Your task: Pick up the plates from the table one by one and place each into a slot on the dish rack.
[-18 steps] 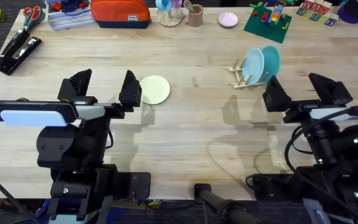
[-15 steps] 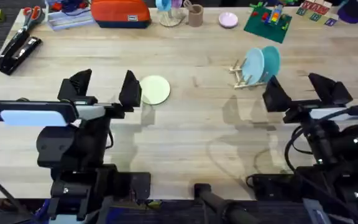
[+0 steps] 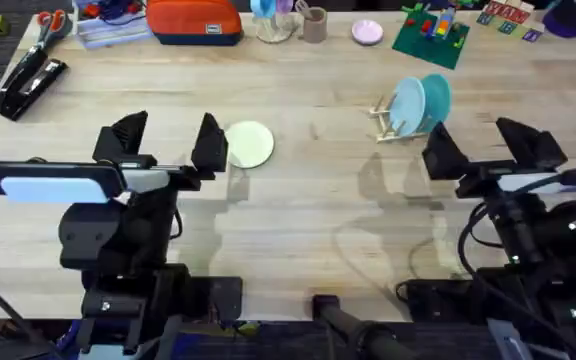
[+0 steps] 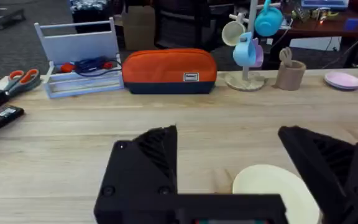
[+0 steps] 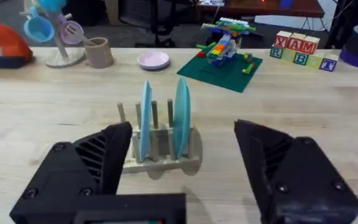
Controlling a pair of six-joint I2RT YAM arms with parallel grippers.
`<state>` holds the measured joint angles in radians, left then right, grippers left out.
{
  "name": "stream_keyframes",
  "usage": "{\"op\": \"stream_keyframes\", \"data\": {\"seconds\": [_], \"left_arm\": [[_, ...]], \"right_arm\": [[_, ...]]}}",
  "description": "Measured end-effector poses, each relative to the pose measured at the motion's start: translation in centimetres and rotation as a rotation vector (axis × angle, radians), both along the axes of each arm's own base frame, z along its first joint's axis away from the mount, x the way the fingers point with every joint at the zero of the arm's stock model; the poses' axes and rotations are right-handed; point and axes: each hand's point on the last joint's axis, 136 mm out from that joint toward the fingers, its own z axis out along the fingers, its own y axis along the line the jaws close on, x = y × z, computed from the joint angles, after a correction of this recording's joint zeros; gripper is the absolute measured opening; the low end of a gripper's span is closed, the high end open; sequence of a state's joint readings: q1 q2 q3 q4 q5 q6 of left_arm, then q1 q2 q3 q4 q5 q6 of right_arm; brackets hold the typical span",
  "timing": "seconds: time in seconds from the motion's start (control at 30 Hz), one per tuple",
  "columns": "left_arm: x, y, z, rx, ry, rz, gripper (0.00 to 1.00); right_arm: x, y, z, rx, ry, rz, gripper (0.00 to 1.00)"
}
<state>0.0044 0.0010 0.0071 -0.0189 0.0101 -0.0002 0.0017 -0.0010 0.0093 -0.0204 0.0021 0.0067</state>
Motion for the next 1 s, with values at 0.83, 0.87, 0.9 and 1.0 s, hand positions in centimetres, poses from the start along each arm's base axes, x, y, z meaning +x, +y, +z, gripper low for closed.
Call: {"op": "stream_keyframes", "data": {"seconds": [0.83,0.87,0.9,1.0], "left_arm": [[-6.8,0.0,13.5,0.003,-0.002,0.003,0.993],[-7.3,0.0,14.4,0.0,0.004,0.004,0.993],[-7.7,0.0,15.2,0.0,0.017,0.004,0.993],[-8.5,0.0,17.0,-0.001,0.069,0.004,0.993]], "right_arm": [[-6.5,0.3,12.6,-0.058,-0.036,0.023,0.994],[-6.9,0.3,13.4,-0.058,-0.041,0.023,0.994],[-7.2,0.3,14.0,-0.058,-0.036,0.023,0.994],[-7.6,0.3,14.9,-0.058,0.008,0.025,0.994]]}}
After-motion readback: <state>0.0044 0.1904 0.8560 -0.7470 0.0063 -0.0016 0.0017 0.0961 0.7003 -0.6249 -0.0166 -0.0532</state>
